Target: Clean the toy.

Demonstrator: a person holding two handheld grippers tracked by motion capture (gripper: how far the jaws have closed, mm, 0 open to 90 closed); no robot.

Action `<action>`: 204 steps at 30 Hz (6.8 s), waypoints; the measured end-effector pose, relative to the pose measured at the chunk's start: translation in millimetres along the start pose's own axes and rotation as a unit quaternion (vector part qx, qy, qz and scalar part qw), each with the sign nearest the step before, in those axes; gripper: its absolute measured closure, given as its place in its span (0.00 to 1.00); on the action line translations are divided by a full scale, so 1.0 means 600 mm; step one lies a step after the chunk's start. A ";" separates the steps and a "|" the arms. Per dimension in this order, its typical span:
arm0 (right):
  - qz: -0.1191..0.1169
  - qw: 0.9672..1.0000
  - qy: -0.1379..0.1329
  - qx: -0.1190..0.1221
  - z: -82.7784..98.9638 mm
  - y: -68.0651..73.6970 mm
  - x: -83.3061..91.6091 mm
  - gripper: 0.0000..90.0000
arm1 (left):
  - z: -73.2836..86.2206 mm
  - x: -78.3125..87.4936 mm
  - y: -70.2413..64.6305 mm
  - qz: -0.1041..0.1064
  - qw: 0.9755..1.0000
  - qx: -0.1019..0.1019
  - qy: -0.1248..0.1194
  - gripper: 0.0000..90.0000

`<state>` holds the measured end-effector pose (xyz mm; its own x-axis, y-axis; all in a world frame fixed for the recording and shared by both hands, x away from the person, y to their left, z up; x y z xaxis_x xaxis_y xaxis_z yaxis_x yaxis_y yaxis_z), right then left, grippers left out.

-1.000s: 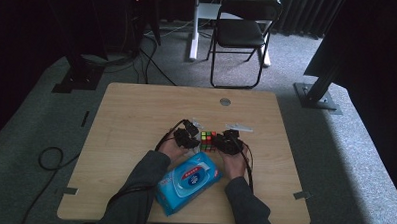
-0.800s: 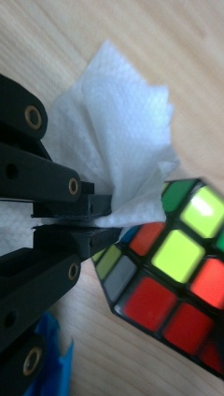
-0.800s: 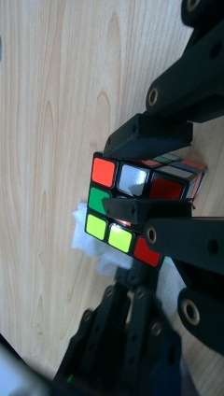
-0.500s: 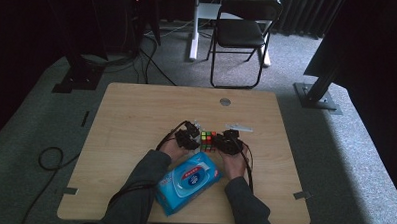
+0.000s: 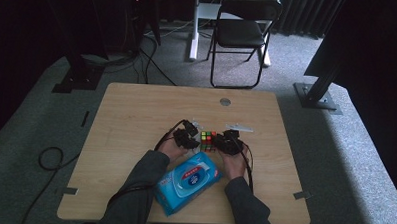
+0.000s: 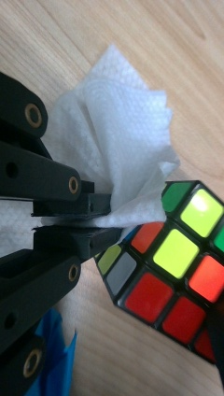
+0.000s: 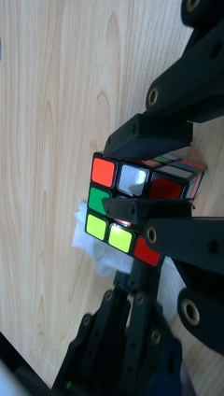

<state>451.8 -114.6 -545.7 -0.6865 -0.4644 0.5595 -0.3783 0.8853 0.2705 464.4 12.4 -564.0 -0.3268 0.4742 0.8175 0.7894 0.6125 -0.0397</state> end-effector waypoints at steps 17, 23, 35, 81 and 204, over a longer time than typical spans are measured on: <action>0.000 1.000 0.001 0.001 0.000 0.000 0.000 0.78 | -0.014 0.049 -0.018 0.022 0.999 -0.014 -0.046 0.95; -0.001 1.000 0.001 0.000 0.000 0.000 0.000 0.78 | -0.009 0.040 -0.022 0.019 0.999 -0.021 -0.037 0.95; 0.000 1.000 0.002 0.001 -0.001 0.000 0.000 0.78 | 0.012 -0.005 -0.019 0.009 0.999 -0.037 0.017 0.95; -0.024 1.000 0.005 -0.016 -0.002 0.008 -0.012 0.73 | -0.008 0.021 0.025 -0.023 0.999 0.004 -0.024 0.95; 0.016 1.000 0.009 -0.017 -0.007 -0.015 0.001 0.77 | -0.062 0.030 -0.001 -0.019 0.995 0.012 -0.094 0.95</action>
<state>457.6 -122.8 -544.3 -0.6869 -0.4360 0.5815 -0.3352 0.8999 0.2788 477.3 -2.7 -528.2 -0.4493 0.5582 0.6975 0.7623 0.6467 -0.0265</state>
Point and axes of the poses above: each handheld gripper's, and its own axes: x roughly backward along the jaws, z roughly out of its underside, y roughly to its left, the point moved 7 cm from there along -x, roughly forward along the jaws, and after that the axes turned 2 degrees about -y, right-handed, at the moved point
